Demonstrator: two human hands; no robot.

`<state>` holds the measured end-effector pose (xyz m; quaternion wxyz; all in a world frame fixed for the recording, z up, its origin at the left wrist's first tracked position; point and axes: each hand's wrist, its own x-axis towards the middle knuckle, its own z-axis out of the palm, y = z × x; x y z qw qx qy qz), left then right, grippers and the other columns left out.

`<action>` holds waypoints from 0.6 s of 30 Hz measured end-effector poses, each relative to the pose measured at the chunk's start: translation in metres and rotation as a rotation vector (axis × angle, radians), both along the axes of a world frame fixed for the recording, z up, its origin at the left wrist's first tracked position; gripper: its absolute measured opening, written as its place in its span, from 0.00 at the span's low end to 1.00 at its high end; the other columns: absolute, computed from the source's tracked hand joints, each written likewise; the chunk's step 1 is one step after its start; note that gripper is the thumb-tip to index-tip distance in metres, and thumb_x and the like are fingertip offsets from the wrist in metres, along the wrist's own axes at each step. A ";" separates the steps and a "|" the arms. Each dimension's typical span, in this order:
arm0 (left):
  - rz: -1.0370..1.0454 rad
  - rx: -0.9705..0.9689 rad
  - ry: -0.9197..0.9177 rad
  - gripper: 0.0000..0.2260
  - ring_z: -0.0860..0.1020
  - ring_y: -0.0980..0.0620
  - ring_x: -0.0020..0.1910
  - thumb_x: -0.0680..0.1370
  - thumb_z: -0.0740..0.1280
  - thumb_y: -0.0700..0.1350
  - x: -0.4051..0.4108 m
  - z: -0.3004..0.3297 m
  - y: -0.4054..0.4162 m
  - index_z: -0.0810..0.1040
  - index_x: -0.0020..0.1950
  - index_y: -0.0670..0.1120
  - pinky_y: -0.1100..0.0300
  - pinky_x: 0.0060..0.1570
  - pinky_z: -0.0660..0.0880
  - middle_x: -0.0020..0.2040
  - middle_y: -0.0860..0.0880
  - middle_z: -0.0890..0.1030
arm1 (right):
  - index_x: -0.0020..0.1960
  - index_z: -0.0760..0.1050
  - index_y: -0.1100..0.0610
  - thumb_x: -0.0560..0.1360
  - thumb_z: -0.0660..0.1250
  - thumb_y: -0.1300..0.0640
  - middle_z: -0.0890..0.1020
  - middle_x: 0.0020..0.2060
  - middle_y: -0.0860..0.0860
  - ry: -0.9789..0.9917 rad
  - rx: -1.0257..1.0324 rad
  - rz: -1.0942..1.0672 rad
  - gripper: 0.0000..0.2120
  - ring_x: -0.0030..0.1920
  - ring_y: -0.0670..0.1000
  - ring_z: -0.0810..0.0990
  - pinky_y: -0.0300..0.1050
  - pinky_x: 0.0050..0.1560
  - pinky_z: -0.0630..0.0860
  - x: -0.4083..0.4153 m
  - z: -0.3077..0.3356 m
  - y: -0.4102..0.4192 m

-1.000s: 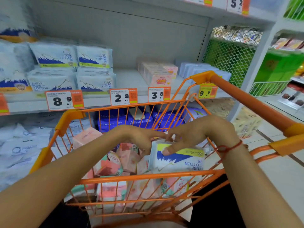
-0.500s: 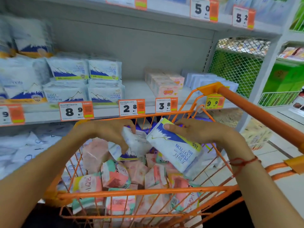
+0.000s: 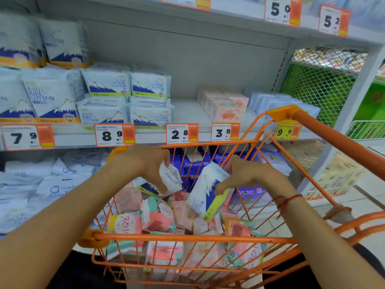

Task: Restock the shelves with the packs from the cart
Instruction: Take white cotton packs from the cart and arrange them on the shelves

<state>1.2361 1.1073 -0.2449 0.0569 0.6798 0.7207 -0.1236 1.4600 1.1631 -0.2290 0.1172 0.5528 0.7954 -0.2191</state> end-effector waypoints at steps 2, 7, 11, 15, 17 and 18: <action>-0.031 0.062 0.074 0.33 0.74 0.52 0.57 0.62 0.73 0.67 0.007 -0.003 0.002 0.68 0.62 0.56 0.59 0.43 0.62 0.58 0.56 0.74 | 0.44 0.67 0.56 0.64 0.77 0.47 0.70 0.37 0.51 -0.137 0.095 0.052 0.22 0.32 0.49 0.69 0.43 0.34 0.66 0.007 0.004 0.004; -0.037 0.100 0.056 0.30 0.74 0.52 0.54 0.65 0.72 0.64 0.004 -0.006 0.005 0.69 0.61 0.56 0.60 0.35 0.61 0.57 0.55 0.77 | 0.76 0.36 0.44 0.65 0.78 0.57 0.76 0.42 0.56 -0.168 0.120 0.230 0.59 0.42 0.58 0.77 0.52 0.41 0.72 0.017 -0.007 0.004; -0.054 0.111 0.039 0.28 0.74 0.52 0.49 0.64 0.72 0.65 0.000 -0.009 0.004 0.69 0.59 0.57 0.60 0.35 0.61 0.54 0.55 0.78 | 0.77 0.51 0.45 0.68 0.71 0.38 0.62 0.73 0.55 -0.331 0.052 0.271 0.45 0.69 0.59 0.67 0.54 0.64 0.69 0.021 -0.011 0.006; -0.082 0.102 -0.065 0.25 0.74 0.53 0.49 0.63 0.73 0.65 -0.006 -0.006 0.005 0.72 0.55 0.59 0.60 0.39 0.65 0.52 0.57 0.78 | 0.69 0.68 0.56 0.71 0.61 0.32 0.72 0.66 0.56 -0.370 -0.019 0.235 0.36 0.61 0.58 0.74 0.54 0.59 0.74 0.023 -0.008 0.003; -0.061 0.079 -0.239 0.24 0.76 0.54 0.51 0.59 0.75 0.66 -0.013 -0.001 0.005 0.75 0.50 0.58 0.58 0.44 0.72 0.50 0.58 0.78 | 0.66 0.71 0.57 0.71 0.61 0.32 0.75 0.62 0.57 -0.300 -0.006 0.226 0.35 0.53 0.58 0.76 0.55 0.57 0.75 0.022 -0.002 0.003; -0.047 0.061 -0.362 0.24 0.77 0.55 0.51 0.58 0.74 0.66 -0.017 0.003 0.004 0.77 0.48 0.58 0.57 0.48 0.74 0.49 0.59 0.79 | 0.64 0.73 0.55 0.70 0.62 0.32 0.76 0.59 0.55 -0.230 -0.002 0.222 0.32 0.52 0.56 0.75 0.54 0.56 0.75 0.022 0.002 0.003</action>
